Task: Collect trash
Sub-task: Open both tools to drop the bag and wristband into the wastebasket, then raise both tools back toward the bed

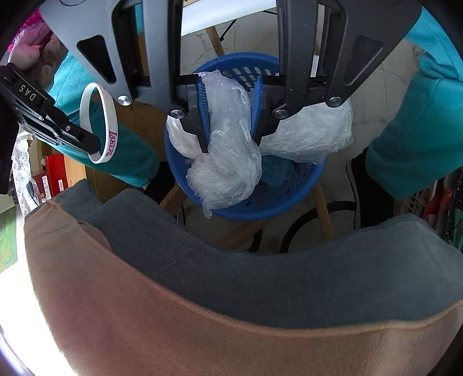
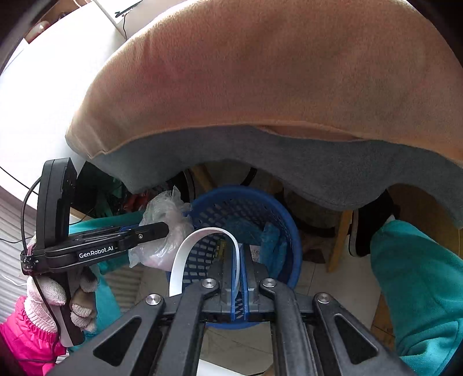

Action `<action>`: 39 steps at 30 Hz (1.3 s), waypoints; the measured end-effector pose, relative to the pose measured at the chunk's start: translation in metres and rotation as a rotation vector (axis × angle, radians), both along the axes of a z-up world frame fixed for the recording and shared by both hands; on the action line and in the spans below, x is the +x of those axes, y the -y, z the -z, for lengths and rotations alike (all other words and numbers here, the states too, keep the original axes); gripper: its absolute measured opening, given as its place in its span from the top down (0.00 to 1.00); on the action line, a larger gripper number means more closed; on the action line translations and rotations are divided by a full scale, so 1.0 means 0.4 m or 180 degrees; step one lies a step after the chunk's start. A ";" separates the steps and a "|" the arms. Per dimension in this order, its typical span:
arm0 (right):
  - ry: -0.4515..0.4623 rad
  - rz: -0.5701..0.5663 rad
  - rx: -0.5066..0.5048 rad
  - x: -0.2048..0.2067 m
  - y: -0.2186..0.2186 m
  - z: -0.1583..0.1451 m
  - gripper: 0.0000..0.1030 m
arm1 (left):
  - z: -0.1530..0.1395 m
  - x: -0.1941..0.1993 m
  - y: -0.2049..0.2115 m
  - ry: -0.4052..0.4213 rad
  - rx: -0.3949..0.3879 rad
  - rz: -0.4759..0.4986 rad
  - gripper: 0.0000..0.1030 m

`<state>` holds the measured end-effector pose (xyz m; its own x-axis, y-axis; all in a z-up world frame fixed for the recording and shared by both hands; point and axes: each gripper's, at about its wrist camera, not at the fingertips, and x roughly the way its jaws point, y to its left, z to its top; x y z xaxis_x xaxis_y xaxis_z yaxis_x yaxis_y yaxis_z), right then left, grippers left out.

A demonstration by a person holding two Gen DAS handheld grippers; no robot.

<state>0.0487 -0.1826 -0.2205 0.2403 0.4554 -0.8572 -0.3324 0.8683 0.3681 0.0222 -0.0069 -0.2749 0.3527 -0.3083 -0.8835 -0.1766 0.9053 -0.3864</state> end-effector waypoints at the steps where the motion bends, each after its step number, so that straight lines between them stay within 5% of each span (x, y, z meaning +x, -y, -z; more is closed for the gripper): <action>1: -0.0021 -0.0008 -0.0011 0.000 -0.003 0.006 0.96 | 0.008 0.001 -0.001 -0.0027 -0.0015 -0.0001 0.77; 9: -0.0080 -0.0037 -0.0042 -0.005 -0.019 0.031 0.81 | 0.035 0.008 -0.002 -0.0103 0.0009 -0.0044 0.76; 15: -0.0083 -0.0046 -0.0033 0.000 -0.023 0.037 0.78 | 0.032 0.013 0.013 -0.0096 0.0070 -0.0010 0.70; 21: -0.0081 -0.0001 -0.0060 0.003 -0.020 0.041 0.64 | 0.031 0.012 0.010 -0.0054 0.0127 -0.0031 0.45; 27: -0.0037 0.0043 -0.0159 -0.001 -0.018 0.040 0.30 | 0.023 0.015 0.005 -0.0033 0.0174 -0.0029 0.44; 39: 0.0172 0.0171 -0.0353 0.005 0.000 0.003 0.19 | -0.051 0.012 0.026 0.0224 0.0514 0.0056 0.44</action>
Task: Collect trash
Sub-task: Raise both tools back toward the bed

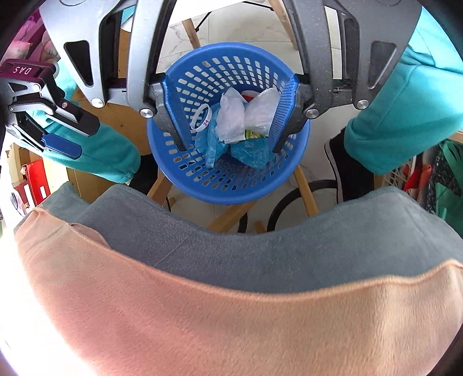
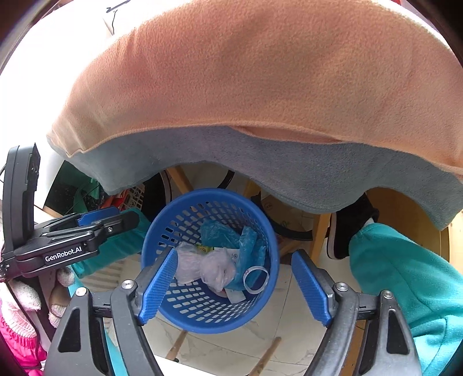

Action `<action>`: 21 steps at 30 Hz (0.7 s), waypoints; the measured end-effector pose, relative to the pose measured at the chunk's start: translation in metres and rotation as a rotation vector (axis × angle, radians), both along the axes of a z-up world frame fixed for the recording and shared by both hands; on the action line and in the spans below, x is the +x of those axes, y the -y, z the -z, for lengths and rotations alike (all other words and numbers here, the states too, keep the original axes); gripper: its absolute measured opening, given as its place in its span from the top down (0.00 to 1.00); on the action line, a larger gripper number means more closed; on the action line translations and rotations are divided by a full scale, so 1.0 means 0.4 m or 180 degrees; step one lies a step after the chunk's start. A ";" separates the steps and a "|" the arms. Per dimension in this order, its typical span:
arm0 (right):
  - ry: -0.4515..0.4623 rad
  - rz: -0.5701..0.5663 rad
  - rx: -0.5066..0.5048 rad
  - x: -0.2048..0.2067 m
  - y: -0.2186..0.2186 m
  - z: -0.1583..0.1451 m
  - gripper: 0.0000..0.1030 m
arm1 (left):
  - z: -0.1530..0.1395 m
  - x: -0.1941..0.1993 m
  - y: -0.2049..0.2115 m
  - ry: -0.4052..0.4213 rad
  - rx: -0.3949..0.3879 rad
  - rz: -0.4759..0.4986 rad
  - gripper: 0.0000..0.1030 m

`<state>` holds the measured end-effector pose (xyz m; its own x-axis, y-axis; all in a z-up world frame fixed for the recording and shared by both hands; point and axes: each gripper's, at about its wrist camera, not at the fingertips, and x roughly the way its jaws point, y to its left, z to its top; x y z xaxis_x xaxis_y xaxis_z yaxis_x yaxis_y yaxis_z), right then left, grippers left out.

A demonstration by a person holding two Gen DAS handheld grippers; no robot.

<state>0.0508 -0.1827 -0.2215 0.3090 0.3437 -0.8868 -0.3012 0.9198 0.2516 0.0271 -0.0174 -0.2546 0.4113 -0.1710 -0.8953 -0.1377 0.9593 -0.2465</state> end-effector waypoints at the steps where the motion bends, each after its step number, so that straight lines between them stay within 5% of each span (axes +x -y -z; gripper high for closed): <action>1: 0.0013 0.0009 -0.0002 0.001 0.002 -0.003 0.20 | -0.007 0.001 0.002 0.0021 0.0032 -0.0002 0.44; 21: 0.0593 0.0228 0.0201 0.012 0.045 -0.131 0.16 | -0.230 -0.010 0.033 0.0663 0.0277 0.0047 0.44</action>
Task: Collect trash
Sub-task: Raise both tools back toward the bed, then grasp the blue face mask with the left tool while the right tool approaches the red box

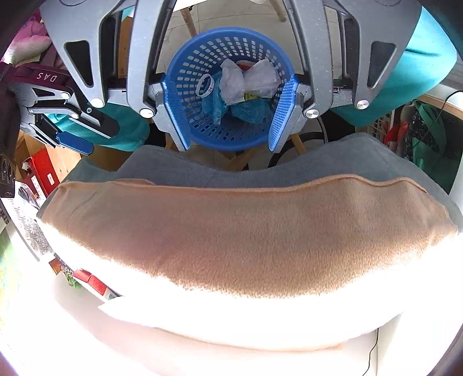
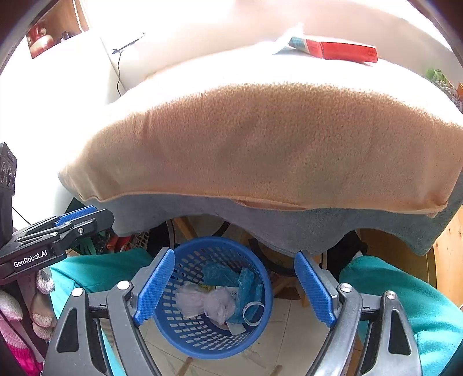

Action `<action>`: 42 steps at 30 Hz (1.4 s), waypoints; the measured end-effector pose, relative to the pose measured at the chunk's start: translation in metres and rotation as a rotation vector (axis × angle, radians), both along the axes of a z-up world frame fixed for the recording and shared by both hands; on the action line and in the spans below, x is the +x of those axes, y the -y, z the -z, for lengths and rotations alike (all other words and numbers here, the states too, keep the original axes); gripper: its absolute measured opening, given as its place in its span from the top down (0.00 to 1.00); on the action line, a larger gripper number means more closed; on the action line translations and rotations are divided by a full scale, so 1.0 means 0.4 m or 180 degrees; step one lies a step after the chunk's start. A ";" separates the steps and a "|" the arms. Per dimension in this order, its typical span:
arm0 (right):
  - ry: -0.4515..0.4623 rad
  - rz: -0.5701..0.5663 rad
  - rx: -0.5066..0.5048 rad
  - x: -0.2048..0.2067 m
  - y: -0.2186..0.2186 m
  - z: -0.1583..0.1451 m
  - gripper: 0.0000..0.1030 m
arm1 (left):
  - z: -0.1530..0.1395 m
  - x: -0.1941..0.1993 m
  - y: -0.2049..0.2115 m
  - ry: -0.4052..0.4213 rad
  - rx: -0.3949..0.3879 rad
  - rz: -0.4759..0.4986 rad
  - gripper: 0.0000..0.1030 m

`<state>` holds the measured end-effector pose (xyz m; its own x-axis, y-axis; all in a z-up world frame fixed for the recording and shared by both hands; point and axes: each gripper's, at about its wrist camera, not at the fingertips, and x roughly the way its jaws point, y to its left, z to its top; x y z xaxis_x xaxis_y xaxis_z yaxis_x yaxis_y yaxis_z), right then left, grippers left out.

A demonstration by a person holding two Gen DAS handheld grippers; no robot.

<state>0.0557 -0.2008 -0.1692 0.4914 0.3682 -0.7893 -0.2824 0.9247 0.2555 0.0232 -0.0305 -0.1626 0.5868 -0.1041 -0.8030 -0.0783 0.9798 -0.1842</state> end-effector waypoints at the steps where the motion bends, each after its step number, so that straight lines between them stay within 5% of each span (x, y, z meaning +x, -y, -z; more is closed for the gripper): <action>1: 0.0044 0.0014 -0.0001 0.000 0.001 -0.011 0.16 | -0.012 -0.001 0.000 0.0035 0.0000 0.0000 0.43; 6: 0.0180 0.0110 0.0000 0.011 0.013 -0.072 0.16 | -0.073 0.000 0.011 0.0186 0.0201 0.0022 0.34; 18: 0.0564 0.0473 0.0072 0.068 0.136 -0.222 0.06 | -0.192 0.069 0.038 0.0478 0.0169 0.0298 0.30; 32: 0.0813 0.0751 -0.0133 0.180 0.284 -0.278 0.00 | -0.279 0.330 0.124 0.0539 -0.0033 0.0660 0.29; 42: 0.0814 0.0661 -0.0183 0.220 0.301 -0.257 0.00 | -0.300 0.559 0.265 0.0403 -0.0106 0.0926 0.20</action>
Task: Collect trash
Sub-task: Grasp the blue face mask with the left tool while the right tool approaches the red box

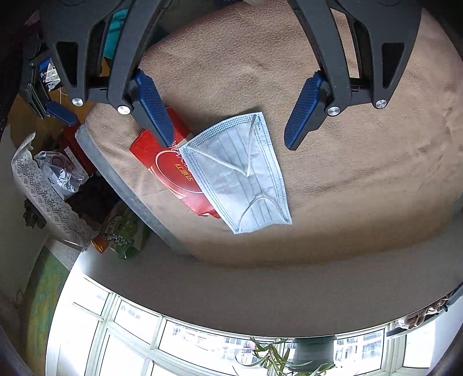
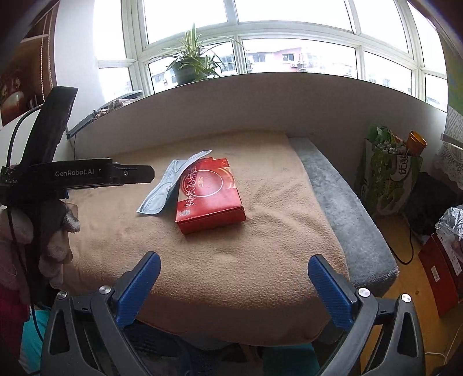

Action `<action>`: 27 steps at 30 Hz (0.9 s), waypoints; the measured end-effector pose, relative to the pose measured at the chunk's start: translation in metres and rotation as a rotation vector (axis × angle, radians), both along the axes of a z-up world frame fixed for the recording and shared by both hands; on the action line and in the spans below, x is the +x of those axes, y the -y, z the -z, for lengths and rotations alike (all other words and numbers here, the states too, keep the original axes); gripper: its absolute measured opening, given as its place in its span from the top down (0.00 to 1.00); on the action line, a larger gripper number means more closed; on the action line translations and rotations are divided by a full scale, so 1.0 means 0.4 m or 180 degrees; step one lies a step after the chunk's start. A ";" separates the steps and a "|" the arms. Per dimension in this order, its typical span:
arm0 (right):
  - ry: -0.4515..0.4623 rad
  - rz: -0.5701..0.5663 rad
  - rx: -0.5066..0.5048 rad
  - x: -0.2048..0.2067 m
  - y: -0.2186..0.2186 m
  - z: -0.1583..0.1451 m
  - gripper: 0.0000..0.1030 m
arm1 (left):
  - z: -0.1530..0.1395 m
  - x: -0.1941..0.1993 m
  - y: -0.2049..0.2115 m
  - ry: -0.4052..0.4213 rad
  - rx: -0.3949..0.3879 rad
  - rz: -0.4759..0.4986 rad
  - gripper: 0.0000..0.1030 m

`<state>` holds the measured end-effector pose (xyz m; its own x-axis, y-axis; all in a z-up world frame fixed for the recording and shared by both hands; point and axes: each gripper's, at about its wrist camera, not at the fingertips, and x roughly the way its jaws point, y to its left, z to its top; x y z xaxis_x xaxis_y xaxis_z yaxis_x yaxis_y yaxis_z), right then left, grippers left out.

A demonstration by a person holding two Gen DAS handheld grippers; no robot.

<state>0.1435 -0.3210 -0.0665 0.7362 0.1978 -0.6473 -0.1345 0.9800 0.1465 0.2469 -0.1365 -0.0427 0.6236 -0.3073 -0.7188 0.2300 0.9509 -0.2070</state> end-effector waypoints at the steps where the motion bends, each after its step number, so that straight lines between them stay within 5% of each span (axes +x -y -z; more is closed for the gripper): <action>1: -0.0011 -0.0002 -0.0004 0.004 0.002 0.002 0.00 | 0.006 0.022 0.013 -0.0045 -0.0014 0.0007 0.19; 10: 0.0036 -0.0100 -0.0059 0.040 0.015 -0.004 0.00 | 0.084 0.165 0.082 -0.0246 0.0475 -0.0198 0.17; 17: 0.0044 -0.0192 -0.0093 0.081 0.003 0.000 0.00 | 0.103 0.196 0.002 -0.0275 0.0388 -0.0525 0.16; 27: 0.0015 -0.0363 -0.0170 0.172 -0.036 -0.010 0.00 | 0.141 0.223 -0.015 -0.0456 0.0361 -0.0431 0.20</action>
